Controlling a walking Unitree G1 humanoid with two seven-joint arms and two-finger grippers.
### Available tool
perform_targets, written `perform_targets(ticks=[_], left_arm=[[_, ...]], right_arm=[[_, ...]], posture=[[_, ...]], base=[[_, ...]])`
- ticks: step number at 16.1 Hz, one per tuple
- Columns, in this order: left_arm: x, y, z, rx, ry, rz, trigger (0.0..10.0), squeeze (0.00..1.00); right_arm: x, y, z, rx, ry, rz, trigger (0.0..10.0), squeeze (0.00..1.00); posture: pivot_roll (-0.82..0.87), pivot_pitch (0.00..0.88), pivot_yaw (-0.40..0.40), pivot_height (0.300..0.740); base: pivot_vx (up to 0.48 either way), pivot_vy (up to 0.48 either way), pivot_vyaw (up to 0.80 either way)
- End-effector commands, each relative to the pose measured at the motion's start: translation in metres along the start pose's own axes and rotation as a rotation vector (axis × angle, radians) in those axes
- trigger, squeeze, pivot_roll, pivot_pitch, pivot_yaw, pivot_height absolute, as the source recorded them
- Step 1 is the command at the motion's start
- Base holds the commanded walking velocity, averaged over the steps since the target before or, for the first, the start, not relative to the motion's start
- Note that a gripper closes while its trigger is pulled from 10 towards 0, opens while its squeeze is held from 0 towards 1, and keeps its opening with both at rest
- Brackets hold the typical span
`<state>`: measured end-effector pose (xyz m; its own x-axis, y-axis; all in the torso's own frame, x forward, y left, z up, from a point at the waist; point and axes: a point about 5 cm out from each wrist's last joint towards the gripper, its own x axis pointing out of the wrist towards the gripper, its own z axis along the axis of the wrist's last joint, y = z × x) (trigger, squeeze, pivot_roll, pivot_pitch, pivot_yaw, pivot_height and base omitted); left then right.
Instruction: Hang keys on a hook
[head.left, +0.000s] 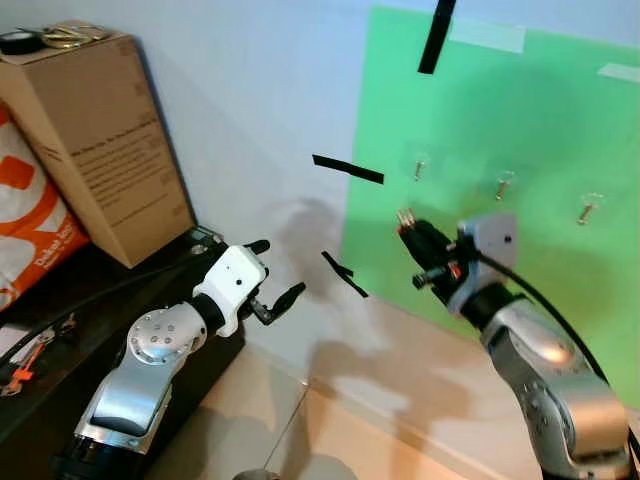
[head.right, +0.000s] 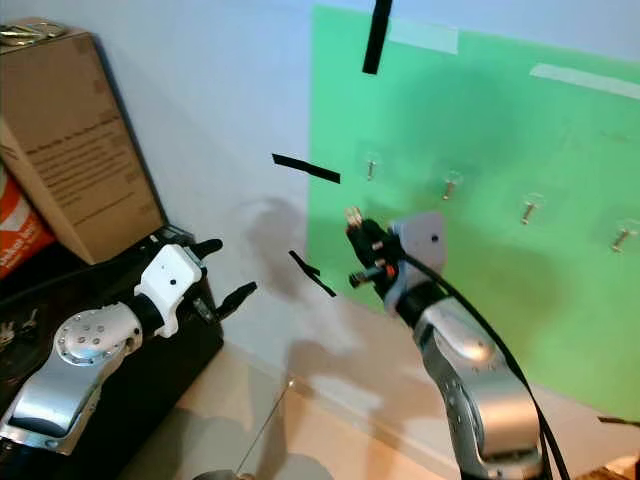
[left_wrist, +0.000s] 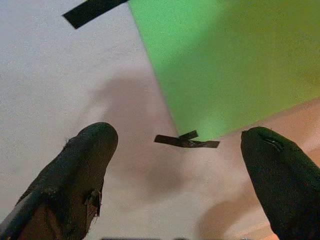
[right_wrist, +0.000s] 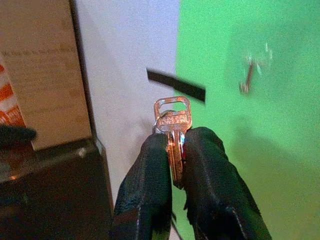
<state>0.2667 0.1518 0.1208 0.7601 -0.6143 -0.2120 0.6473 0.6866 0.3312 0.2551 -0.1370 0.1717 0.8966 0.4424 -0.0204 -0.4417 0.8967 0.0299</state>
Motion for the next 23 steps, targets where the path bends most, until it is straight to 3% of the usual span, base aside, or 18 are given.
perform_targets(ticks=[1, 5, 12, 18, 23], left_arm=[[0.0, -0.001, 0.003, 0.005, -0.008, -0.025, 10.0, 0.0], [0.0, -0.002, 0.006, 0.011, -0.021, -0.061, 10.0, 0.0], [0.0, -0.001, 0.007, 0.011, -0.027, -0.07, 10.0, 0.0], [-0.001, -0.002, 0.007, 0.016, -0.026, -0.081, 10.0, 0.0], [-0.001, -0.004, 0.007, 0.023, -0.025, -0.094, 10.0, 0.0]], right_arm=[[0.005, 0.004, 0.006, -0.004, -0.019, 0.042, 10.0, 0.0], [0.023, 0.0, 0.019, -0.036, -0.044, 0.045, 10.0, 0.0], [0.033, -0.011, 0.028, -0.047, -0.068, 0.0, 10.0, 0.0], [0.034, -0.022, 0.034, -0.05, -0.088, -0.075, 10.0, 0.0], [0.031, -0.027, 0.025, -0.072, -0.036, -0.106, 10.0, 0.0]], posture=[[0.05, 0.0, 0.012, 0.74], [0.06, 0.0, 0.011, 0.74], [0.06, 0.0, 0.003, 0.74], [0.06, 0.0, 0.004, 0.74], [0.06, 0.0, 0.013, 0.74]], base=[[0.0, 0.0, 0.0], [0.0, 0.0, 0.0], [0.0, 0.0, 0.0], [0.0, 0.0, 0.0], [0.0, 0.0, 0.0]])
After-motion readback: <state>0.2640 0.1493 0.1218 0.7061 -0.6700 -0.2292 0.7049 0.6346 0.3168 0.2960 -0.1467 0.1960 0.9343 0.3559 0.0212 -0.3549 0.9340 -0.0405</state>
